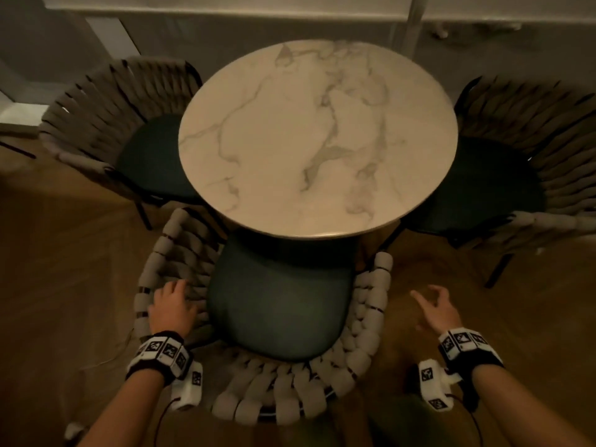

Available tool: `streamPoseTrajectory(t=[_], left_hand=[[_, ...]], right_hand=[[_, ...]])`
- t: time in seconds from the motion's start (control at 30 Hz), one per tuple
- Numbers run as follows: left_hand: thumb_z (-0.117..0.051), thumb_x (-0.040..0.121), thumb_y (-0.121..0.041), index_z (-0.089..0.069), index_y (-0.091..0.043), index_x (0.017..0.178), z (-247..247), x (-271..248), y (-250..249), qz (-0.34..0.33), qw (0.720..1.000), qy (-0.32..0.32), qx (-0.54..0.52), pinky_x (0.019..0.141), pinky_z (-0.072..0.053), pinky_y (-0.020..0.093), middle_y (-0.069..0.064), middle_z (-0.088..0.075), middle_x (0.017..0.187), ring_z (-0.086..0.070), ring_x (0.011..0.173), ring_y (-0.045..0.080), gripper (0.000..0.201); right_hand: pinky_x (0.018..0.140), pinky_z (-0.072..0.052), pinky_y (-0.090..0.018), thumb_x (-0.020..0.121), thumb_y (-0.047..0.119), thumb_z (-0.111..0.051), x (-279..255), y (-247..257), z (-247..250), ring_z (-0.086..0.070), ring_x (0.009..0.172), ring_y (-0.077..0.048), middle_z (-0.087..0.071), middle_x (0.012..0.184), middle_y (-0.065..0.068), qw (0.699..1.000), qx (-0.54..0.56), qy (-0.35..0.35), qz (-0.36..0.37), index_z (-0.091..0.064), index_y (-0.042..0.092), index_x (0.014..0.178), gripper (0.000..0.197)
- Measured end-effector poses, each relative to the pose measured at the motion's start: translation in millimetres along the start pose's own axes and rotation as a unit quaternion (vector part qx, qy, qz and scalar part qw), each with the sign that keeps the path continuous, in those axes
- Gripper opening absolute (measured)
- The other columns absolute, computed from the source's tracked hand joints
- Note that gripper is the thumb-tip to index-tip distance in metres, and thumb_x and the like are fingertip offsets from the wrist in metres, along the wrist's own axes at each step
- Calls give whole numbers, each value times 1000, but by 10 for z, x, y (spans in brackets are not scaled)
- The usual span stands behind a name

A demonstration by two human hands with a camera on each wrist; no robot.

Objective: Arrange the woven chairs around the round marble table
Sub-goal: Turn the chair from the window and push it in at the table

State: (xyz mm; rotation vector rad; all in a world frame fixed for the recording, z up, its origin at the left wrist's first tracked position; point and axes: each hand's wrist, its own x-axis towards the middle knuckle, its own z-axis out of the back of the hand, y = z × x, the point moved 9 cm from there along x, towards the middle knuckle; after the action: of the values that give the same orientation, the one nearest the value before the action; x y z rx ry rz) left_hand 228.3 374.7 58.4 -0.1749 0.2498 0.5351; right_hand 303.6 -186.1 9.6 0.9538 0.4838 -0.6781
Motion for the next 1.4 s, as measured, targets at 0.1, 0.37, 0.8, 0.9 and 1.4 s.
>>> streamPoseTrajectory(t=[0.1, 0.37, 0.8, 0.9, 1.4], left_hand=[[-72, 81, -21, -40, -13, 140, 8, 20, 535, 60, 997, 18, 36, 102, -39, 59, 18, -34, 149, -33, 135, 37, 67], [-54, 89, 1, 4, -10, 152, -340, 88, 962, 139, 987, 46, -68, 111, -30, 57, 20, -7, 159, -22, 140, 45, 86], [-67, 83, 0, 14, -11, 151, -557, -150, 1031, 157, 977, 54, -131, 110, -27, 60, 20, 3, 159, -24, 133, 58, 106], [-63, 84, 6, 15, -16, 151, -582, -245, 1049, 166, 973, 63, -146, 108, -29, 63, 15, 6, 160, -17, 135, 58, 106], [-43, 88, 18, 13, -13, 151, -528, -292, 1026, 123, 988, 43, -86, 106, -35, 59, 16, 6, 161, -25, 134, 55, 91]], right_hand=[[61, -56, -36, 86, 50, -59, -162, 47, -347, -63, 70, -24, -55, 109, -7, 999, -25, 24, 21, -37, 20, 134, 61], [94, -49, -47, 80, 31, -72, -312, -36, -999, -54, 113, -44, -50, 134, -23, 997, -75, 28, 12, -17, 19, 145, 86], [88, -50, -49, 80, 23, -71, -466, -155, -955, -57, 106, -48, -54, 126, -30, 985, -159, -38, 55, -17, 18, 141, 81], [85, -50, -48, 82, 20, -70, -524, -248, -919, -57, 106, -48, -53, 126, -29, 986, -155, -42, 50, -15, 16, 143, 82], [84, -51, -47, 79, 19, -72, -491, -242, -922, -58, 103, -47, -54, 123, -30, 988, -131, -37, 67, -18, 17, 141, 82]])
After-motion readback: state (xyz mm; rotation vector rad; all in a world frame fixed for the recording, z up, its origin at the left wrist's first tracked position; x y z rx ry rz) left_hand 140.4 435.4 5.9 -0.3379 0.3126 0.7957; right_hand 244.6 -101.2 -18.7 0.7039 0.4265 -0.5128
